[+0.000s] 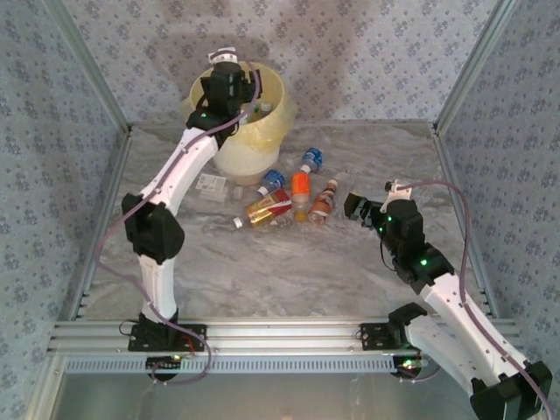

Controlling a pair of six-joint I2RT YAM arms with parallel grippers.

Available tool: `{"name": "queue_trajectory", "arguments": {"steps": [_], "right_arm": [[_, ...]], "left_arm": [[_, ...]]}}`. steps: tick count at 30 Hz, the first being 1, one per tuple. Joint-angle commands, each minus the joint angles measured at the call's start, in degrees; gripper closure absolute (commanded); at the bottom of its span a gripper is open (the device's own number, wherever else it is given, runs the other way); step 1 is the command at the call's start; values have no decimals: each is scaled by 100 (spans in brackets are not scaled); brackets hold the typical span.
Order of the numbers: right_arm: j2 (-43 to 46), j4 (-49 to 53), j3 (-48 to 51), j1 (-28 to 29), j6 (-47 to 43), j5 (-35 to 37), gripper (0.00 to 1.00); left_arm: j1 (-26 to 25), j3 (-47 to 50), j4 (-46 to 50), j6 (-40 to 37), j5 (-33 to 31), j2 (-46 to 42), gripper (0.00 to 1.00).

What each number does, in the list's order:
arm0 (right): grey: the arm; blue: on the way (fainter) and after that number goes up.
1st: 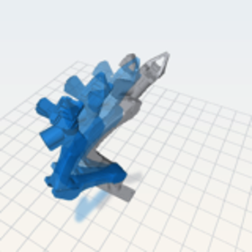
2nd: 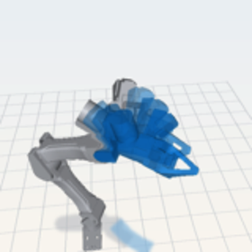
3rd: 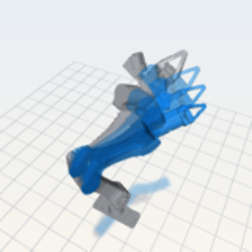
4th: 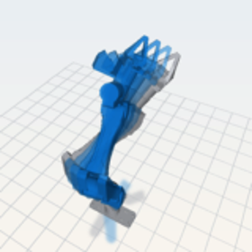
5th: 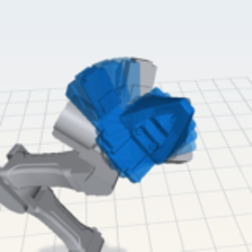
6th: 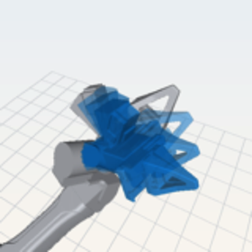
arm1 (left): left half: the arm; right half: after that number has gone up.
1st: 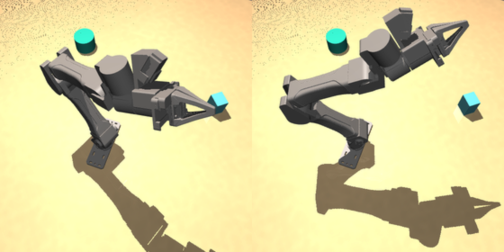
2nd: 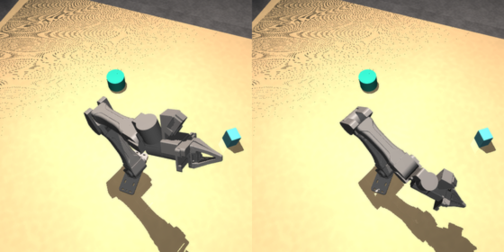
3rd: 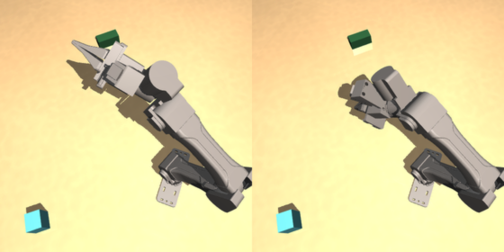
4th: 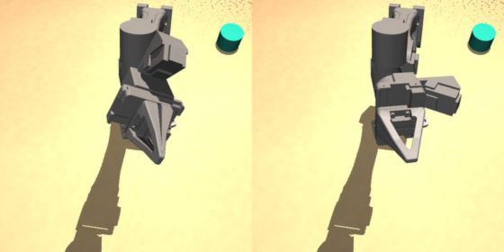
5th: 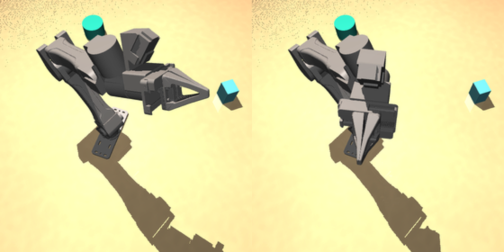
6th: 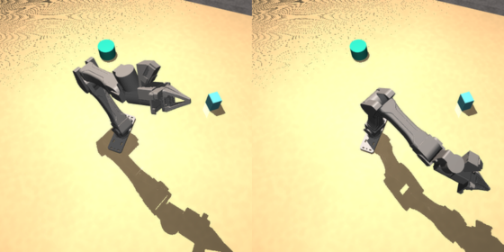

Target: Put the plastic bottles in the bin

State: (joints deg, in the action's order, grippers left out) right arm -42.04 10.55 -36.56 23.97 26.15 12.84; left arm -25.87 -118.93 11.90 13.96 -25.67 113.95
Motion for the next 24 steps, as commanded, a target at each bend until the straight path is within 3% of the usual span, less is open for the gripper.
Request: {"name": "queue_trajectory", "arguments": {"steps": [1, 11, 17, 24], "right_arm": [[18, -150, 50, -32, 10, 26, 0], [-69, -473, 101, -51, 22, -84, 0], [-226, -682, 104, -56, 22, -172, 0], [-453, -795, -7, -59, 28, -336, 0]], "left_arm": [[-6, 567, -362, 373, 402, -748, 2], [9, 2872, -114, 937, 210, -2672, 2], [460, 4236, 526, 2149, -102, -3530, 2], [1833, 5536, 295, 3447, 1396, -3843, 2]]}}
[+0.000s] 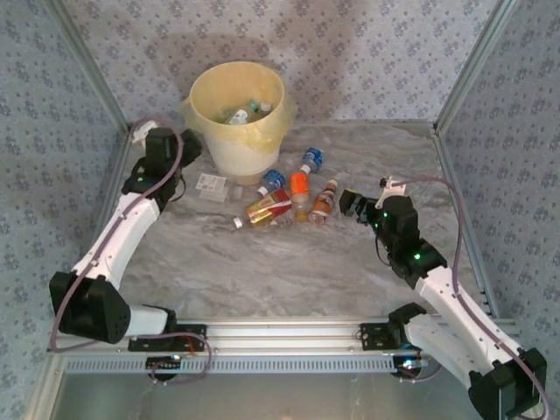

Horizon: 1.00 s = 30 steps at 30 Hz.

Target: Put the plastic bottles in the bin

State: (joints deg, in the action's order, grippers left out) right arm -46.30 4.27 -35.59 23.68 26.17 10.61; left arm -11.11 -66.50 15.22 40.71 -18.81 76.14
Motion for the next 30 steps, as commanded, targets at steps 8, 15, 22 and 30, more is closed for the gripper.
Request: {"name": "queue_trajectory", "arguments": {"steps": [8, 15, 22, 30], "right_arm": [[15, -88, -94, -37, 72, -103, 0], [30, -67, -123, -36, 81, -67, 0], [9, -116, -123, -43, 97, -34, 0], [34, -47, -101, -35, 151, -31, 0]], "left_arm": [[1078, 46, 378, 161, 1661, 1033, 2], [1111, -601, 769, -1229, 2575, 2132, 7], [1095, -1213, 1090, -1952, 2619, 3123, 25], [667, -564, 846, -1936, 2747, 2933, 32]]}}
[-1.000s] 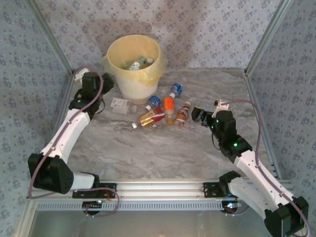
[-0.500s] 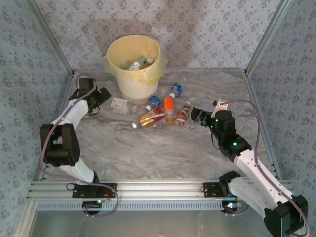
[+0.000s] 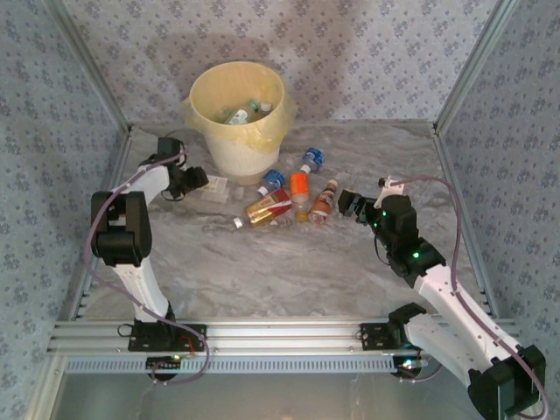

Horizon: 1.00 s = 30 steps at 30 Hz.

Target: Put the plastic bottles in the bin

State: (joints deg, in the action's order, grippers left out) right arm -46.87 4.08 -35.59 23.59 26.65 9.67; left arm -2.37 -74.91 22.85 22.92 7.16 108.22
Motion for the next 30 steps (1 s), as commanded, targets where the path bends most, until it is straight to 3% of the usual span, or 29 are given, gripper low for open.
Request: {"name": "queue_trajectory", "arguments": {"steps": [1, 11, 15, 17, 21, 28, 30], "right_arm": [[76, -30, -100, -22, 101, 66, 0], [-134, -184, -88, -39, 120, -118, 0], [-231, -282, -86, -39, 128, -176, 0], [-276, -314, -91, -39, 129, -209, 0], [-314, -345, -100, -39, 129, -224, 0], [-379, -391, -167, -48, 103, -233, 0], [-428, -447, -193, -59, 76, -253, 0]], "left_arm": [[-259, 369, 92, -114, 104, -357, 33], [-931, 1909, 181, 905, -222, -1869, 38], [-1352, 2156, 475, 1074, -330, -2641, 32], [-1440, 2105, 768, 1032, -462, -2882, 24], [-1539, 2017, 956, 32, -452, -3118, 2], [-2327, 1225, 1496, -2946, -1768, -2651, 2], [-2271, 1005, 1478, -3642, -1623, -2593, 3]]}}
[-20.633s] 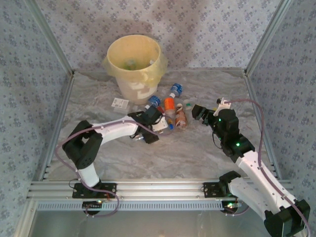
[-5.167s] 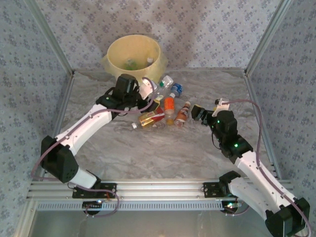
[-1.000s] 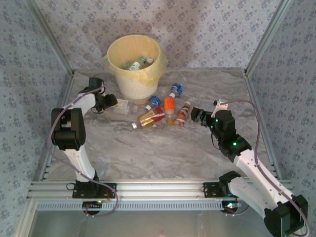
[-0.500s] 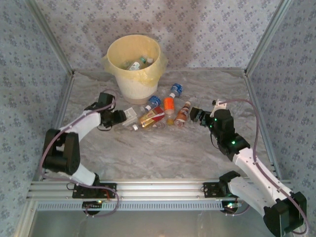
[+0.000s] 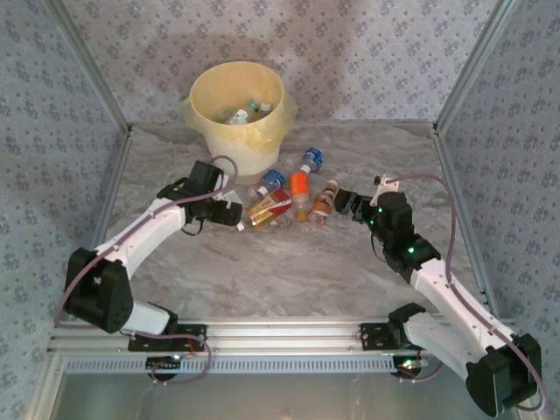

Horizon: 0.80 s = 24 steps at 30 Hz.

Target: Put the plastic bottles in the bin

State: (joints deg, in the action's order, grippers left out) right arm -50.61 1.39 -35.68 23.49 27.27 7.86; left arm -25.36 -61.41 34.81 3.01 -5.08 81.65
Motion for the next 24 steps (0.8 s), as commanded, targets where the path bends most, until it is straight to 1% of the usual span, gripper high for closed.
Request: {"name": "queue_trajectory", "arguments": {"steps": [1, 3, 4, 5, 6, 9, 12, 15, 19, 24], "right_arm": [[-83, -182, -207, -46, 3, -75, 0], [-148, -189, -249, -54, -36, -113, 0], [-174, -206, -253, -55, -48, -122, 0], [-191, -224, -271, -55, -54, -143, 0], [-195, -219, -287, -65, -63, -150, 0], [-188, -239, -265, -63, -64, -138, 0], [-160, -253, -228, -76, -25, -127, 0], [-142, -253, -220, -72, -8, -117, 0], [-109, -223, -237, -81, -15, -83, 0], [-77, -157, -245, -98, -20, -52, 0]], "left_arm": [[75, -398, 349, -2077, -42, 86, 2], [102, -451, 819, -3248, 762, 279, 2], [102, -544, 1011, -3563, 767, 423, 2], [154, -698, 1135, -3726, 611, 606, 2], [282, -863, 1276, -3855, 662, 758, 2], [568, -1056, 1258, -4194, 941, 1020, 2], [609, -1047, 1036, -4505, 932, 1281, 2], [765, -1069, 725, -4580, 891, 1557, 2], [820, -1205, 583, -4726, 775, 1936, 2], [855, -1454, 536, -4921, 385, 2478, 2]]}}
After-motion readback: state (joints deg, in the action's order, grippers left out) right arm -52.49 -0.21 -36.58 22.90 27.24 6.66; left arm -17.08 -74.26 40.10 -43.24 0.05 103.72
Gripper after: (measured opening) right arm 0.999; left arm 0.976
